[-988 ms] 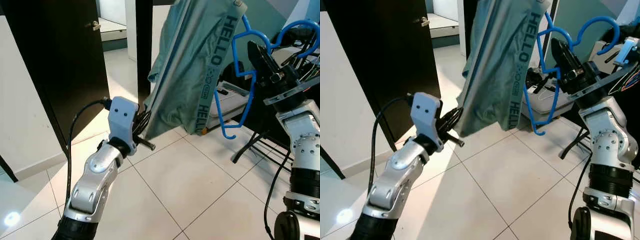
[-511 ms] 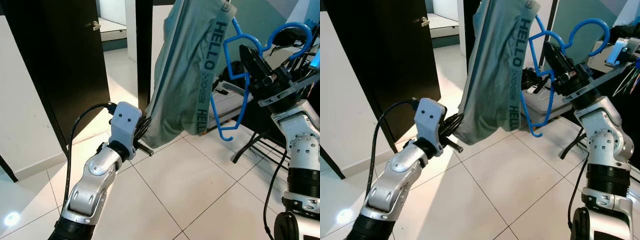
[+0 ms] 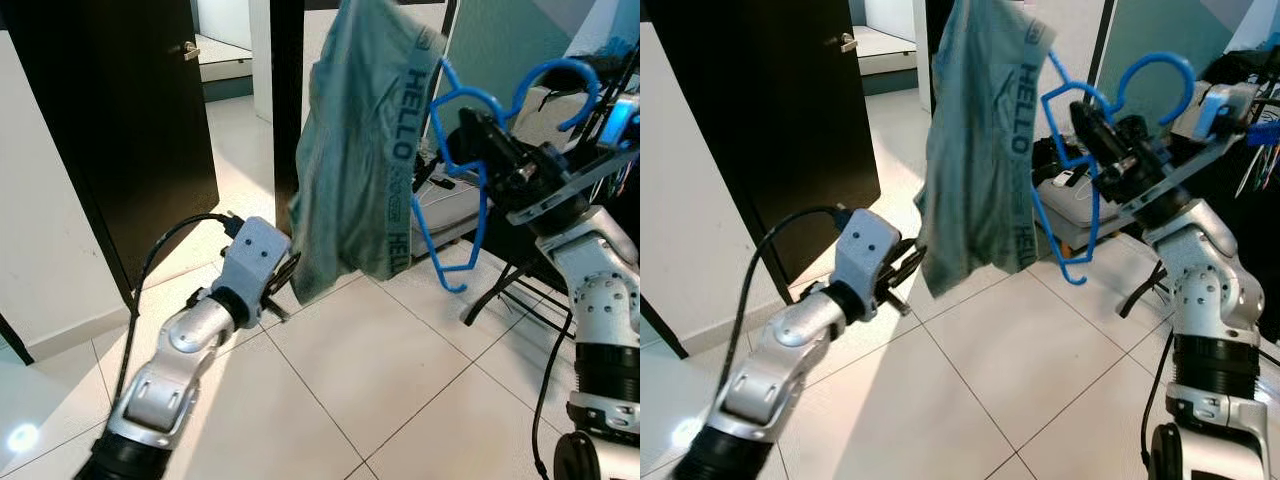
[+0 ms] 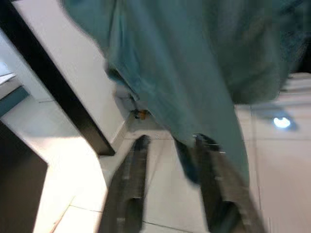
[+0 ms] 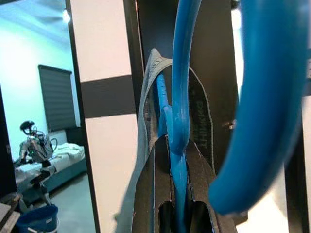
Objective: Hang hanger
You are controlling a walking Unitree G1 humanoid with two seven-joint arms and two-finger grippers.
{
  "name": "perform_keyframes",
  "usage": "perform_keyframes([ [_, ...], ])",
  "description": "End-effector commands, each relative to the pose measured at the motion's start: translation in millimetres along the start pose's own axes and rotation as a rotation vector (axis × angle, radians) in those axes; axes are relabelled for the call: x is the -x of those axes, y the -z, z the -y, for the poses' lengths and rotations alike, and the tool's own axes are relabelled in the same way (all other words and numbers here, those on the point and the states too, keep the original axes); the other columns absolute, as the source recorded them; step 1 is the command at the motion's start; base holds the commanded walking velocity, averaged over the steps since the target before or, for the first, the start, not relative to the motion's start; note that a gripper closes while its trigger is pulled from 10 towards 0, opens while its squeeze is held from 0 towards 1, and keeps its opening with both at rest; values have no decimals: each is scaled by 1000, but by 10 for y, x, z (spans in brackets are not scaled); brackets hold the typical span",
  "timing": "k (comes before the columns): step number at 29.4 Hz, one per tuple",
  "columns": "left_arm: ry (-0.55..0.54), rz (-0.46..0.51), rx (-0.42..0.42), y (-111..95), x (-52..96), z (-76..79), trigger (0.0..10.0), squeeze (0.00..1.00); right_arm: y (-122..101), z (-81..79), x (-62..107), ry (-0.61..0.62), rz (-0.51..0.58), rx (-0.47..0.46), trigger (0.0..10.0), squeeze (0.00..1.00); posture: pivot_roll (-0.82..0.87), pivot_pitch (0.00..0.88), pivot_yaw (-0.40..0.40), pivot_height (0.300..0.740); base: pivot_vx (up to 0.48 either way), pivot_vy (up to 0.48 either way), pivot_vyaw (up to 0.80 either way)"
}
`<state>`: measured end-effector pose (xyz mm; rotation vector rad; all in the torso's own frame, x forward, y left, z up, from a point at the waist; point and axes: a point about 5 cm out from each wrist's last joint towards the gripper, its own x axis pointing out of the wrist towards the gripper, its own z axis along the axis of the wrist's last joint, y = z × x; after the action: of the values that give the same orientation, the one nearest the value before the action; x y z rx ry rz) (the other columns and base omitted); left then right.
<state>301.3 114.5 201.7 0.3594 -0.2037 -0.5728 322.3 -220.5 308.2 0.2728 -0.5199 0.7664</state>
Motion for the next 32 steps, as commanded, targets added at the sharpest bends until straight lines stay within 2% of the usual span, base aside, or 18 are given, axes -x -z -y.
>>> perform_keyframes([
  [1,72,-9,-2,4,16,46,10000,1000,-44,-53,-28,-36,10,32,10000,0,-4,0,-37,740,0,0,0],
  [2,141,-17,2,-15,67,33,10000,1000,-49,-58,-22,-42,9,35,10000,0,-5,0,-37,740,0,0,0],
  [3,141,-17,2,-15,67,33,10000,1000,-49,-58,-22,-42,9,35,10000,0,-5,0,-37,740,0,0,0],
  [4,262,-33,1,-44,159,37,10000,1000,-58,-63,-15,-50,10,36,10000,0,-4,0,-37,740,0,0,0],
  [5,262,-33,1,-44,159,37,10000,1000,-58,-63,-15,-50,10,36,10000,0,-4,0,-37,740,0,0,0],
  [7,443,-31,-1,-179,339,-10,10000,1000,-74,-73,0,-66,13,36,10000,0,-4,0,-36,740,0,0,0],
  [8,443,-31,-1,-179,339,-10,10000,1000,-74,-73,0,-66,13,36,10000,0,-4,0,-36,740,0,0,0],
  [9,486,-4,11,-291,388,-65,10000,1000,-68,-77,14,-76,8,35,10000,0,-3,0,-37,740,0,0,0],
  [14,463,80,-10,-524,386,-236,10000,1000,-11,-102,59,-114,-28,31,10000,0,0,0,-39,740,0,0,0],
  [16,366,186,-80,-837,316,-522,10000,1000,126,-211,155,-219,-92,-3,10000,0,6,0,-41,740,0,0,0],
  [17,366,186,-80,-837,316,-522,10000,1000,126,-211,155,-219,-92,-3,10000,0,6,0,-41,740,0,0,0],
  [18,337,216,-100,-934,299,-614,10000,1000,172,-250,188,-253,-111,-16,10000,0,6,0,-41,740,0,0,0],
  [19,324,236,-138,-1037,280,-725,10000,0,241,-311,232,-296,-137,-38,10000,0,14,0,-35,740,0,0,0],
  [21,324,236,-138,-1037,280,-725,10000,0,241,-311,232,-296,-137,-38,10000,0,14,0,-35,740,0,0,0],
  [22,331,238,-178,-1120,272,-819,10000,0,297,-367,263,-331,-153,-56,10000,0,19,0,-30,740,0,0,0],
  [23,331,238,-178,-1120,272,-819,10000,0,297,-367,263,-331,-153,-56,10000,0,19,0,-30,740,0,0,0],
  [25,389,255,-238,-1328,264,-949,10000,0,410,-478,307,-403,-194,-87,10000,0,26,0,-21,740,0,0,0],
  [32,495,252,-287,-1485,237,-930,10000,0,524,-540,346,-445,-256,-89,10000,0,26,0,-15,740,0,0,0],
])
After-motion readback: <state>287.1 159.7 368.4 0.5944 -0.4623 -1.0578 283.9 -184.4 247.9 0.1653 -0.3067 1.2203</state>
